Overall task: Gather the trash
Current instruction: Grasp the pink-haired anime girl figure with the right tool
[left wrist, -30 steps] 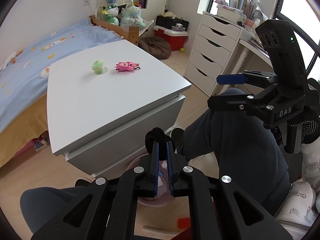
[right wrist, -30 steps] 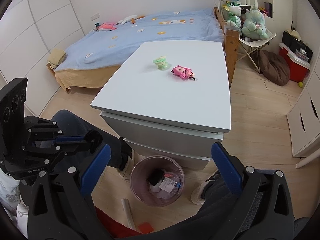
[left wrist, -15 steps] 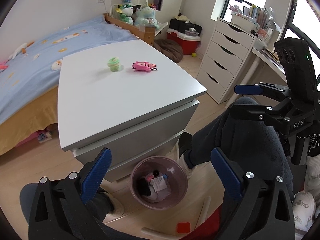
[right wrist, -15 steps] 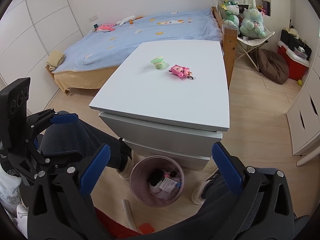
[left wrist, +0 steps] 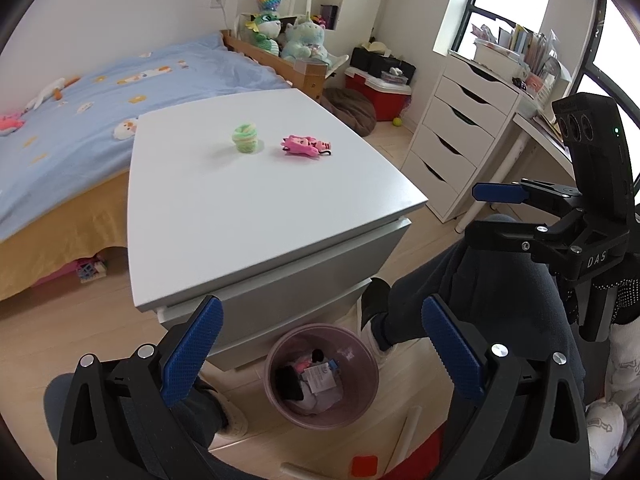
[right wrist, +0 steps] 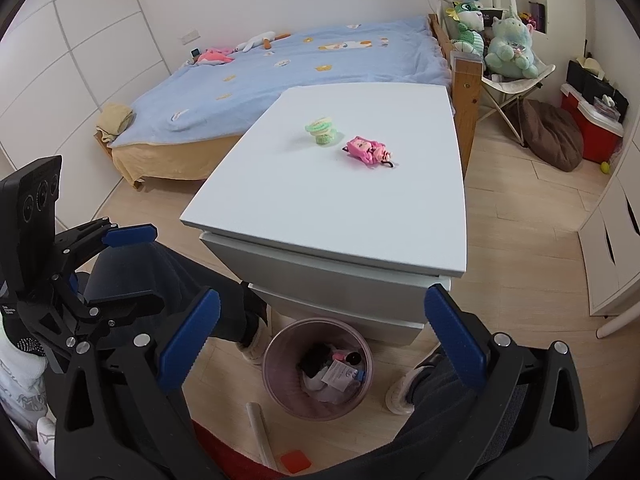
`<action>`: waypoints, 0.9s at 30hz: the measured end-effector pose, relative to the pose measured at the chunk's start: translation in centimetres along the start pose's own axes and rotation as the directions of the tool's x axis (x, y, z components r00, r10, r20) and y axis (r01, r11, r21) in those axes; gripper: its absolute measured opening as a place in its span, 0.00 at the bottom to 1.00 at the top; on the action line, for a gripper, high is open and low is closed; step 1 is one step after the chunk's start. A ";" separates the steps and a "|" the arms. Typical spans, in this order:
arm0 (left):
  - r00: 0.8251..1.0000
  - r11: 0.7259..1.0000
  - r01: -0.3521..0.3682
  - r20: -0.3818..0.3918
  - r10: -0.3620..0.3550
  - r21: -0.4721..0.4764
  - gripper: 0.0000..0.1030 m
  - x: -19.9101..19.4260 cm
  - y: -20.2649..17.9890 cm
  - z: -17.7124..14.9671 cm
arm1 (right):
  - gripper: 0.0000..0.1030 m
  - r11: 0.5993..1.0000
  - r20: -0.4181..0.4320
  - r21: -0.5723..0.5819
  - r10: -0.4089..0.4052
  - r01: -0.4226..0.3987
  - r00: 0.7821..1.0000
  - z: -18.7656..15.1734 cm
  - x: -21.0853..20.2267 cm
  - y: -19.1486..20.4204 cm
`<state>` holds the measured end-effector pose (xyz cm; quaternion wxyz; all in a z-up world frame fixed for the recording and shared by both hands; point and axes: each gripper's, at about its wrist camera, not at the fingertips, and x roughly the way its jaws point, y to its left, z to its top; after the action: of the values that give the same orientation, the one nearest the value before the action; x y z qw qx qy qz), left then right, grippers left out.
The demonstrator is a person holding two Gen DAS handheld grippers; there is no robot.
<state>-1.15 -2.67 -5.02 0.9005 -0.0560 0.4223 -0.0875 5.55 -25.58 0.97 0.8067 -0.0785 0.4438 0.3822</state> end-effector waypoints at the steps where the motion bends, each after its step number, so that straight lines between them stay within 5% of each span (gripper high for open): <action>1: 1.000 1.000 -0.004 0.003 0.005 -0.004 0.93 0.0 0.3 0.2 | 0.97 1.000 0.001 -0.006 -0.002 0.002 1.000 0.3 0.1 0.0; 16: 0.998 0.998 -0.051 0.030 0.052 -0.028 0.93 0.5 3.5 4.5 | 0.97 0.996 -0.048 -0.084 -0.024 0.020 0.999 8.0 4.4 -1.2; 27: 0.999 0.998 -0.040 0.024 0.041 -0.041 0.93 1.2 4.1 5.7 | 0.97 0.983 -0.186 -0.184 -0.060 0.025 0.981 14.1 10.9 -1.8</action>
<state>4.42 1.25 -3.03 0.9058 -0.0668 0.4140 -0.0597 19.45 -14.32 0.50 0.7580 -0.1972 0.4808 0.3941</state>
